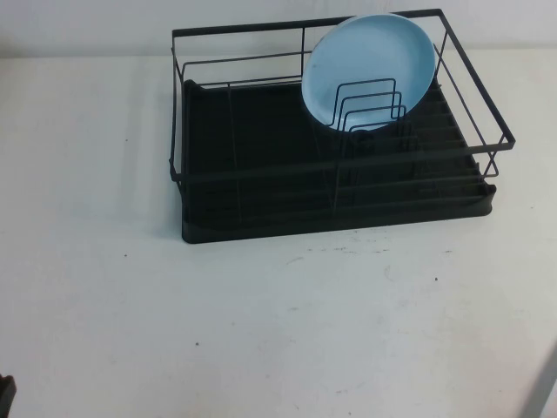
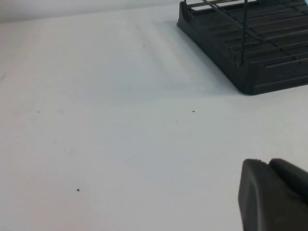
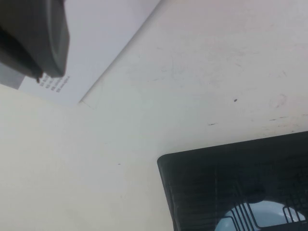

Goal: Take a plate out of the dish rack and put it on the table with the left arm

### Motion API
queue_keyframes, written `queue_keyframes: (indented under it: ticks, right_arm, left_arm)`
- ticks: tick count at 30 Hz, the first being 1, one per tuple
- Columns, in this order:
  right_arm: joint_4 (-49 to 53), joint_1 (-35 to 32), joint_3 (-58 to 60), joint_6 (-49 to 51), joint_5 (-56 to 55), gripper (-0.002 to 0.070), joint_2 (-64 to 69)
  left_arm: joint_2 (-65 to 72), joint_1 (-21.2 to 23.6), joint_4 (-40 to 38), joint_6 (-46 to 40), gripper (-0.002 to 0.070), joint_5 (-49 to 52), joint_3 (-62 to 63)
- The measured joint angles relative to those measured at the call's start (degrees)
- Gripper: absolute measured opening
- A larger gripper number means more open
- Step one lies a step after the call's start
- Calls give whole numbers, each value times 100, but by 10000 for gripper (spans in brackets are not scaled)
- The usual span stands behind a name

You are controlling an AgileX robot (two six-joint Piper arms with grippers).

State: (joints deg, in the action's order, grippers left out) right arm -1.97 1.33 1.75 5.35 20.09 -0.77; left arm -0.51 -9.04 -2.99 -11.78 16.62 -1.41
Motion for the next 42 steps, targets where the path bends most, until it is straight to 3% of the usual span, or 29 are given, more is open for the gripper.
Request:
queue_keyframes:
  ticks: [10, 18, 21, 30, 34, 38, 42]
  right_arm:
    - [0, 0, 0, 0, 0, -20, 0]
    - [0, 0, 0, 0, 0, -20, 0]
    - [0, 0, 0, 0, 0, -20, 0]
    - [0, 0, 0, 0, 0, -20, 0]
    - [0, 0, 0, 0, 0, -20, 0]
    - [0, 0, 0, 0, 0, -20, 0]
    - [0, 0, 0, 0, 0, -21, 0]
  left_arm:
    - [0, 0, -327, 908, -3, -374, 0]
    - [0, 0, -1579, 3206, -3, -1373, 0]
    - [0, 0, -1750, 3528, -3, -1467, 0]
    - [0, 0, -1826, 3662, -3, -1765, 0]
    - [0, 0, -1863, 4194, -3, -1789, 0]
    - [0, -57, -1423, 3934, -3, -646, 643]
    - [526, -183, -839, 2528, -3, 1044, 2247]
